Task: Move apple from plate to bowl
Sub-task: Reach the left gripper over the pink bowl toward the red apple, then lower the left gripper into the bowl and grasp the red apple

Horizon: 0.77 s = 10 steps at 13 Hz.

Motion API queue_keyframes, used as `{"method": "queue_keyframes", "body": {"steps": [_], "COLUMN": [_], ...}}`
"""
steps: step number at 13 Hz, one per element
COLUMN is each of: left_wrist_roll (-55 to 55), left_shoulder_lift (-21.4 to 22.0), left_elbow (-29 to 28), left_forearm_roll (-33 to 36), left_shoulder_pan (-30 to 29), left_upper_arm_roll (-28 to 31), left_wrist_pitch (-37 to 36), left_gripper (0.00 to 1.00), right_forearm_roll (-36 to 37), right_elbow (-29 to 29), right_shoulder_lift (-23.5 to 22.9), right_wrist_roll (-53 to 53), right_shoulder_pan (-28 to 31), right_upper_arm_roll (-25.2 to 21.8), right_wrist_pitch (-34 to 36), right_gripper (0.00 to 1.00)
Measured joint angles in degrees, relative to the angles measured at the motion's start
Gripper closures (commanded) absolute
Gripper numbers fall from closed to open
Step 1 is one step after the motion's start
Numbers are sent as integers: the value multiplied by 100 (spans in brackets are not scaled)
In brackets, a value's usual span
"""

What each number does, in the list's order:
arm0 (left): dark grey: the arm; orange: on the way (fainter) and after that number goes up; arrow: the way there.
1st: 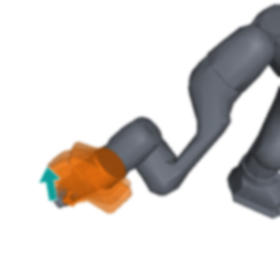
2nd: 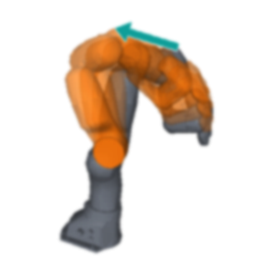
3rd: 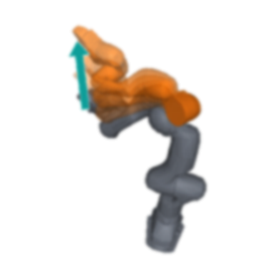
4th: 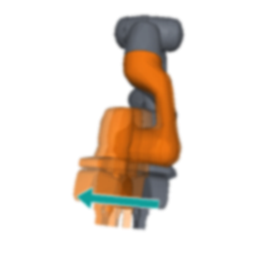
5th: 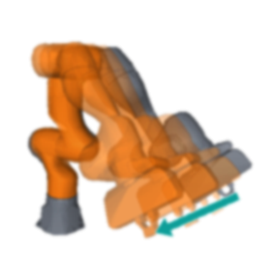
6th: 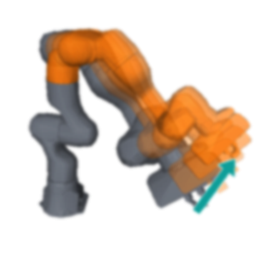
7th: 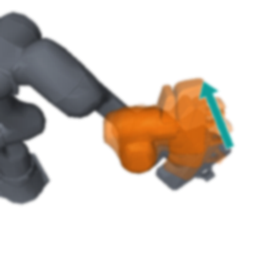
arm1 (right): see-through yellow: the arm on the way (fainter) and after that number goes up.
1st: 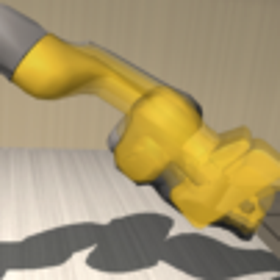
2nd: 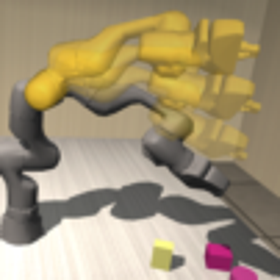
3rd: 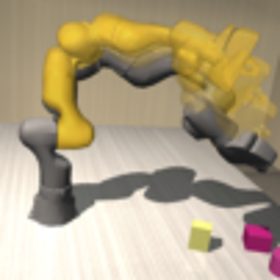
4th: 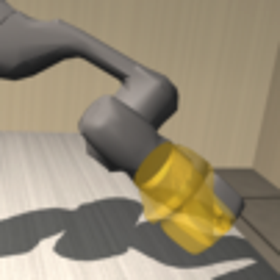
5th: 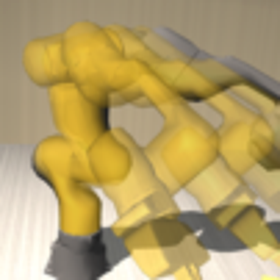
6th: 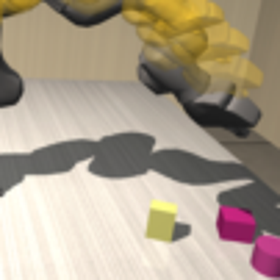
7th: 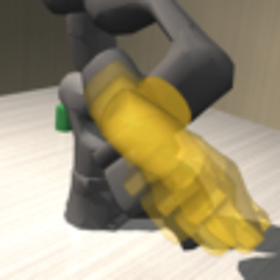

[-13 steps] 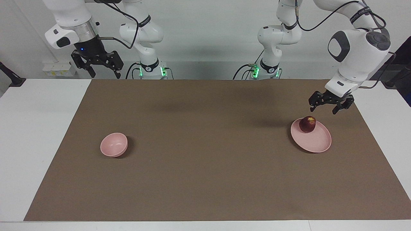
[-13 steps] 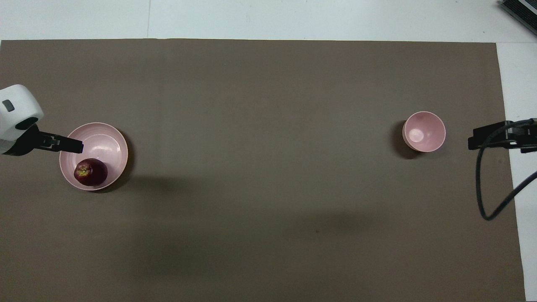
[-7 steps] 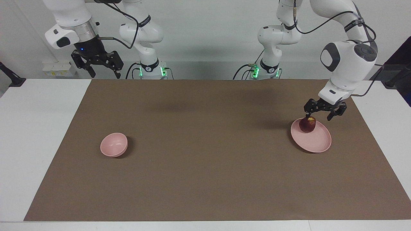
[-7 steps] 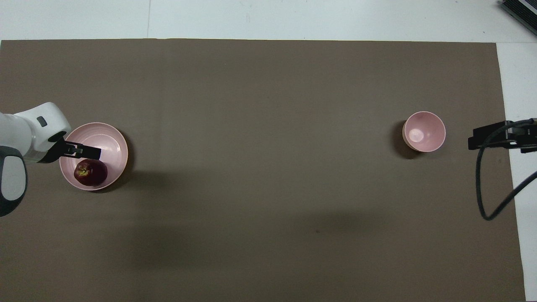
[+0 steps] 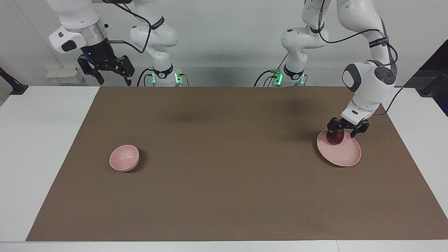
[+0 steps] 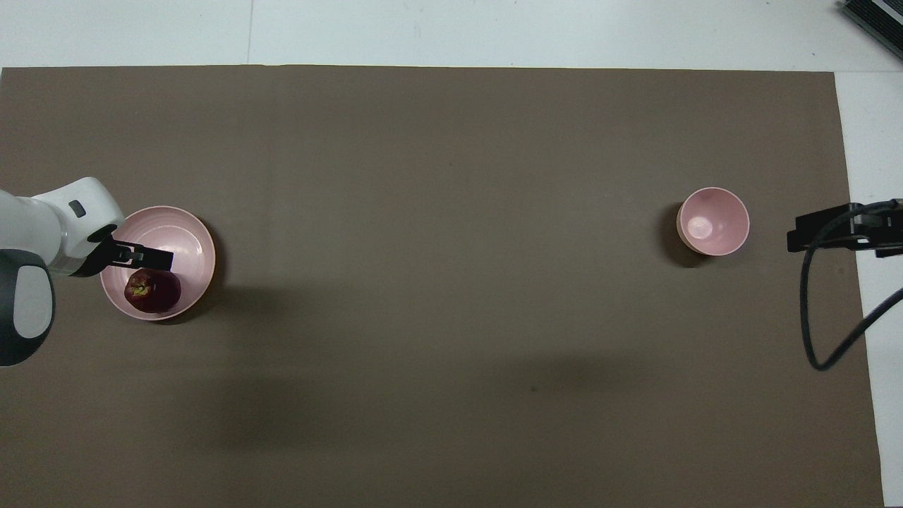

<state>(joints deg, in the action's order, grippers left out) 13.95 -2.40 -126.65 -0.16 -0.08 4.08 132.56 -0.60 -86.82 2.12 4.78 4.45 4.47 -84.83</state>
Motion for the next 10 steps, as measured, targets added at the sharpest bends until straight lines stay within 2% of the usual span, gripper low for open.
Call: {"method": "queue_keyframes", "body": {"steps": [4, 10], "left_wrist_roll": [0, -2], "left_shoulder_lift": [-3, -3], "left_elbow": [-265, -270], "left_forearm_roll": [-4, -10], "left_shoulder_pan": [-47, -48], "left_upper_arm_roll": [0, 0], "left_wrist_pitch": [288, 289], "left_gripper": [0, 0], "right_forearm_roll": [0, 0], "right_elbow": [0, 0], "right_shoulder_lift": [0, 0], "right_wrist_roll": [0, 0], "right_shoulder_pan": [0, 0], "right_upper_arm_roll": [0, 0], "right_wrist_pitch": [0, 0], "right_gripper": [0, 0]}}
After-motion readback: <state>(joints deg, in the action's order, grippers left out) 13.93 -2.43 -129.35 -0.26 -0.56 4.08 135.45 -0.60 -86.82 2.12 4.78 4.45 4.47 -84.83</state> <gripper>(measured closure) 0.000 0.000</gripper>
